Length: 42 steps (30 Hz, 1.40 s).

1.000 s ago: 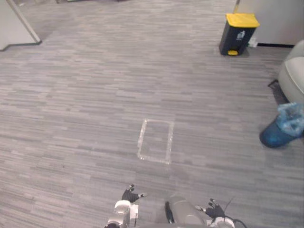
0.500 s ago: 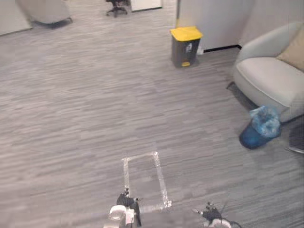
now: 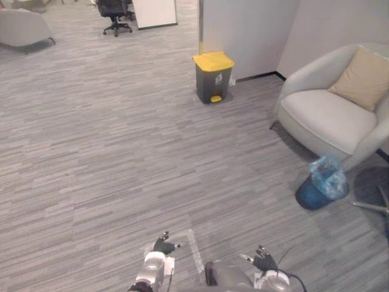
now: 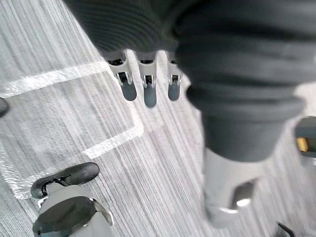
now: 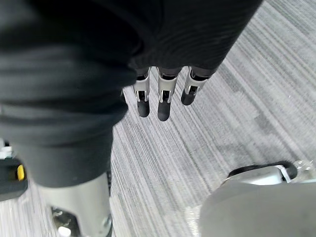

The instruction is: Organize the slippers on the shoe rack

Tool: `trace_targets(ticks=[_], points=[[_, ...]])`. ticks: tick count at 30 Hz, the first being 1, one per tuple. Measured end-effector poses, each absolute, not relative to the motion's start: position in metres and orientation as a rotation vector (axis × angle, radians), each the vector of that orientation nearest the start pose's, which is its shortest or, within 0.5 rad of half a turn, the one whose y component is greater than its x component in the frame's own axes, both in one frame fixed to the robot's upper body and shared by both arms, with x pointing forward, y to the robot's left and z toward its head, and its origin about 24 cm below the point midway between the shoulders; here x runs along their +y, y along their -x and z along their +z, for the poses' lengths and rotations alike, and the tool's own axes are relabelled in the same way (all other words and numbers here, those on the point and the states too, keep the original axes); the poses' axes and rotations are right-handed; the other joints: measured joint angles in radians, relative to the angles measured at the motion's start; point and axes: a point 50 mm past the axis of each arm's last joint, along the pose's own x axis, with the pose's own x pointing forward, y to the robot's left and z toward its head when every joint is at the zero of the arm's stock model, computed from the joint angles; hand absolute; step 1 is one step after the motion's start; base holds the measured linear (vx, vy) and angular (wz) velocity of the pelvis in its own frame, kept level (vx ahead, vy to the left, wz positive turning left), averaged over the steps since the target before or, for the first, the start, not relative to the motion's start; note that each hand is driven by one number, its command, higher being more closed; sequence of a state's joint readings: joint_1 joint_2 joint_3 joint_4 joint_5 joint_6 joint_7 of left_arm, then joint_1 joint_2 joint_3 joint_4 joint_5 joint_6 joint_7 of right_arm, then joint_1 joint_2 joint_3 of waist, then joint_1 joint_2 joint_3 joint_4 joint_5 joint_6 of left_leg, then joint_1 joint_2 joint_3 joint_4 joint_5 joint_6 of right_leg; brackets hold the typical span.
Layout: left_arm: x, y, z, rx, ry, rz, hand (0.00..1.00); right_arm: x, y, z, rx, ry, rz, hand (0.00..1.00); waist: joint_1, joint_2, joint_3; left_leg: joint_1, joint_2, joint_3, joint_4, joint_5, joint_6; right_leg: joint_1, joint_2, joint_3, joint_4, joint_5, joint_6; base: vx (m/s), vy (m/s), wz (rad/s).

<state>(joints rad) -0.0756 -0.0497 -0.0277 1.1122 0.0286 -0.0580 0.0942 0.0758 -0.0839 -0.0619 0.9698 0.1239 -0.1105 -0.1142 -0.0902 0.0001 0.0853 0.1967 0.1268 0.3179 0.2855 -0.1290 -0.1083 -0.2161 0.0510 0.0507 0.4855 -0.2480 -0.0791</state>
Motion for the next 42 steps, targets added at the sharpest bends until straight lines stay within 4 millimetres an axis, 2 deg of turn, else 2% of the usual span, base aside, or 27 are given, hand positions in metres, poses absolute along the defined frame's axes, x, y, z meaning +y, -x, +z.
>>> trace_targets(ticks=[1, 2, 4, 5, 6, 9, 13, 14, 15, 17, 20, 21, 22, 23, 25, 27, 28, 31, 34, 35, 36, 37, 38, 39, 40, 41, 42], points=[[0.128, -0.148, -0.151, 0.98, -0.054, 0.0, 0.0, -0.199, -0.12, -0.148, 0.927, -0.007, -0.287, 0.0, -0.001, -0.001, 0.0, -0.014, 0.01, -0.001, 0.041, 0.003, -0.015, 0.014, 0.001, -0.002, -0.011, 0.001, -0.002, 0.39, -0.167, 0.07], [0.129, -0.143, -0.152, 0.987, -0.049, 0.007, 0.0, -0.197, -0.117, -0.149, 0.941, 0.009, -0.263, 0.0, 0.002, -0.011, 0.003, -0.111, 0.052, -0.026, 0.332, 0.019, -0.097, 0.104, 0.004, 0.002, -0.081, 0.007, -0.013, 0.29, -0.065, -0.19], [0.129, -0.14, -0.152, 0.984, -0.044, 0.008, 0.0, -0.194, -0.116, -0.149, 0.944, 0.015, -0.247, 0.0, 0.012, -0.013, 0.002, -0.181, 0.072, -0.022, 0.522, 0.008, -0.103, 0.153, 0.007, 0.029, -0.119, 0.008, -0.022, 0.26, -0.034, -0.54], [0.129, -0.139, -0.152, 0.975, -0.037, 0.011, 0.0, -0.19, -0.115, -0.15, 0.951, 0.018, -0.232, 0.0, 0.019, -0.006, -0.003, -0.234, 0.088, 0.001, 0.589, -0.003, -0.085, 0.192, 0.02, 0.076, -0.146, 0.007, -0.031, 0.28, 0.04, -1.08], [0.131, -0.139, -0.152, 0.977, -0.026, 0.028, 0.0, -0.188, -0.114, -0.151, 0.959, 0.015, -0.227, 0.0, 0.026, -0.005, -0.004, -0.258, 0.107, 0.043, 0.567, -0.044, -0.031, 0.227, 0.027, 0.124, -0.164, 0.01, -0.033, 0.41, 0.083, -1.24], [0.132, -0.138, -0.152, 0.978, -0.015, 0.045, 0.0, -0.185, -0.114, -0.152, 0.968, 0.005, -0.227, 0.0, 0.036, -0.011, -0.004, -0.278, 0.083, 0.039, 0.372, -0.096, 0.005, 0.265, 0.031, 0.248, -0.177, 0.003, -0.022, 0.24, 0.107, -1.27], [0.133, -0.136, -0.153, 0.987, -0.016, 0.048, 0.0, -0.19, -0.108, -0.155, 0.994, -0.015, -0.275, 0.0, 0.037, -0.013, -0.008, -0.304, -0.02, -0.237, 0.013, -0.081, 0.003, 0.268, 0.029, 0.441, -0.167, -0.035, 0.041, 0.27, 0.279, -1.77], [0.132, -0.13, -0.156, 1.013, -0.021, 0.041, 0.0, -0.194, -0.108, -0.154, 0.993, -0.004, -0.279, 0.0, 0.034, 0.011, -0.021, -0.305, -0.003, -0.246, -0.062, 0.041, 0.0, 0.256, 0.05, 0.485, -0.146, -0.064, 0.076, 0.29, 0.41, -1.83], [0.134, -0.126, -0.158, 1.03, -0.027, 0.039, 0.0, -0.196, -0.107, -0.154, 0.998, 0.001, -0.282, 0.0, 0.033, 0.024, -0.038, -0.305, 0.009, -0.238, -0.068, 0.014, -0.037, 0.251, 0.055, 0.504, -0.13, -0.085, 0.084, 0.27, 0.338, -1.33], [0.146, -0.125, -0.159, 1.039, -0.077, 0.036, 0.0, -0.188, -0.101, -0.159, 1.031, -0.037, -0.293, 0.0, 0.02, -0.038, -0.054, -0.267, -0.042, -0.148, -0.119, 0.014, -0.01, 0.21, 0.002, 0.54, -0.107, -0.092, 0.107, 0.22, 0.265, -0.82], [0.157, -0.123, -0.16, 1.051, -0.125, 0.029, 0.0, -0.178, -0.102, -0.161, 1.056, -0.056, -0.273, 0.0, 0.026, -0.064, -0.069, -0.254, -0.054, -0.06, -0.147, 0.007, 0.015, 0.177, -0.02, 0.596, -0.131, -0.06, 0.146, 0.15, 0.263, -1.04], [0.161, -0.122, -0.16, 1.055, -0.153, 0.023, 0.0, -0.179, -0.106, -0.161, 1.056, -0.049, -0.269, 0.0, 0.032, -0.045, -0.057, -0.222, -0.038, 0.011, -0.173, 0.006, 0.016, 0.156, -0.015, 0.544, -0.142, 0.001, 0.169, 0.15, 0.244, -1.64], [0.167, -0.123, -0.159, 1.051, -0.173, 0.029, 0.0, -0.182, -0.109, -0.161, 1.056, -0.036, -0.266, 0.0, 0.031, -0.033, -0.05, -0.201, -0.029, 0.063, -0.185, 0.007, 0.017, 0.126, -0.025, 0.399, -0.141, 0.032, 0.172, 0.13, 0.197, -1.38], [0.168, -0.124, -0.159, 1.05, -0.176, 0.031, 0.0, -0.182, -0.109, -0.161, 1.056, -0.036, -0.267, 0.0, 0.031, -0.032, -0.049, -0.197, -0.028, 0.07, -0.186, 0.007, 0.017, 0.122, -0.03, 0.368, -0.141, 0.035, 0.168, 0.1, 0.067, -1.02], [0.174, -0.127, -0.158, 1.042, -0.192, 0.044, 0.0, -0.187, -0.11, -0.16, 1.049, -0.028, -0.28, 0.0, 0.032, -0.016, -0.04, -0.157, -0.029, 0.129, -0.2, 0.006, 0.018, 0.113, -0.06, 0.15, -0.149, 0.044, 0.152, 0.1, 0.01, -0.85], [0.173, -0.127, -0.158, 1.042, -0.19, 0.042, 0.0, -0.191, -0.11, -0.159, 1.047, -0.019, -0.285, 0.0, 0.033, -0.008, -0.042, -0.14, -0.029, 0.148, -0.2, 0.006, 0.018, 0.117, -0.069, 0.09, -0.168, 0.048, 0.145, 0.08, -0.031, -0.67], [0.17, -0.128, -0.158, 1.04, -0.184, 0.038, 0.0, -0.196, -0.11, -0.159, 1.044, -0.006, -0.292, 0.0, 0.034, 0.013, -0.043, -0.126, -0.026, 0.168, -0.2, 0.006, 0.018, 0.136, -0.069, 0.051, -0.199, 0.061, 0.126, 0.12, -0.061, -0.85], [0.164, -0.124, -0.159, 1.051, -0.167, 0.029, 0.0, -0.203, -0.107, -0.158, 1.045, 0.0, -0.313, 0.0, 0.037, 0.044, -0.044, -0.092, -0.023, 0.203, -0.172, 0.007, 0.016, 0.184, -0.068, 0.1, -0.264, 0.068, 0.115, 0.13, -0.067, -0.7], [0.161, -0.125, -0.159, 1.052, -0.153, 0.022, 0.0, -0.207, -0.105, -0.158, 1.047, -0.016, -0.342, 0.0, 0.039, 0.036, -0.031, -0.109, 0.025, 0.221, 0.032, 0.014, 0.006, 0.198, -0.066, 0.124, -0.194, 0.068, 0.115, 0.15, -0.141, -0.62], [0.158, -0.124, -0.16, 1.054, -0.123, 0.038, 0.0, -0.21, -0.106, -0.157, 1.036, -0.019, -0.353, 0.0, 0.043, 0.026, -0.011, -0.14, 0.078, 0.218, 0.22, 0.064, 0.021, 0.151, -0.049, 0.136, -0.039, 0.07, 0.117, 0.07, -0.173, -0.82], [0.158, -0.123, -0.16, 1.058, -0.109, 0.05, 0.0, -0.211, -0.107, -0.157, 1.028, -0.023, -0.357, 0.0, 0.049, 0.026, -0.002, -0.157, 0.097, 0.214, 0.284, 0.089, 0.039, 0.116, -0.046, 0.136, 0.006, 0.055, 0.118, -0.02, -0.151, -1.03], [0.159, -0.122, -0.16, 1.056, -0.086, 0.071, 0.0, -0.21, -0.101, -0.158, 1.036, -0.027, -0.366, 0.0, 0.054, 0.007, -0.028, -0.211, 0.081, 0.17, 0.354, 0.026, 0.031, 0.158, -0.078, 0.136, -0.164, 0.065, 0.102, -0.05, -0.11, -0.79], [0.158, -0.122, -0.16, 1.054, -0.08, 0.071, 0.0, -0.212, -0.098, -0.159, 1.045, -0.022, -0.371, 0.0, 0.056, 0.007, -0.026, -0.219, 0.062, 0.119, 0.32, -0.039, 0.021, 0.189, -0.084, 0.15, -0.212, 0.045, 0.086, 0.06, -0.046, -1.15], [0.149, -0.131, -0.157, 1.029, -0.068, 0.052, 0.0, -0.223, -0.097, -0.157, 1.047, -0.011, -0.399, 0.0, 0.063, 0.052, -0.004, -0.247, 0.035, -0.026, 0.168, -0.118, 0.013, 0.208, -0.056, 0.183, -0.25, 0.035, 0.084, 0.11, 0.028, -0.81], [0.149, -0.133, -0.157, 1.026, -0.067, 0.05, 0.0, -0.225, -0.097, -0.157, 1.046, -0.01, -0.406, 0.0, 0.061, 0.055, 0.002, -0.25, 0.027, -0.047, 0.129, -0.123, 0.018, 0.208, -0.054, 0.188, -0.244, 0.034, 0.084, 0.17, 0.097, -0.8], [0.146, -0.134, -0.157, 1.023, -0.071, 0.04, 0.0, -0.228, -0.09, -0.158, 1.067, -0.003, -0.416, 0.0, 0.058, 0.051, 0.009, -0.247, -0.008, -0.101, -0.062, -0.052, 0.03, 0.212, -0.049, 0.2, -0.231, 0.026, 0.098, 0.13, 0.118, -0.43], [0.148, -0.133, -0.157, 1.024, -0.088, 0.031, 0.0, -0.229, -0.078, -0.161, 1.105, 0.0, -0.424, 0.0, 0.066, 0.039, 0.005, -0.232, -0.018, -0.113, -0.101, 0.028, 0.013, 0.222, -0.048, 0.217, -0.231, 0.005, 0.111, 0.13, 0.092, -0.43]])
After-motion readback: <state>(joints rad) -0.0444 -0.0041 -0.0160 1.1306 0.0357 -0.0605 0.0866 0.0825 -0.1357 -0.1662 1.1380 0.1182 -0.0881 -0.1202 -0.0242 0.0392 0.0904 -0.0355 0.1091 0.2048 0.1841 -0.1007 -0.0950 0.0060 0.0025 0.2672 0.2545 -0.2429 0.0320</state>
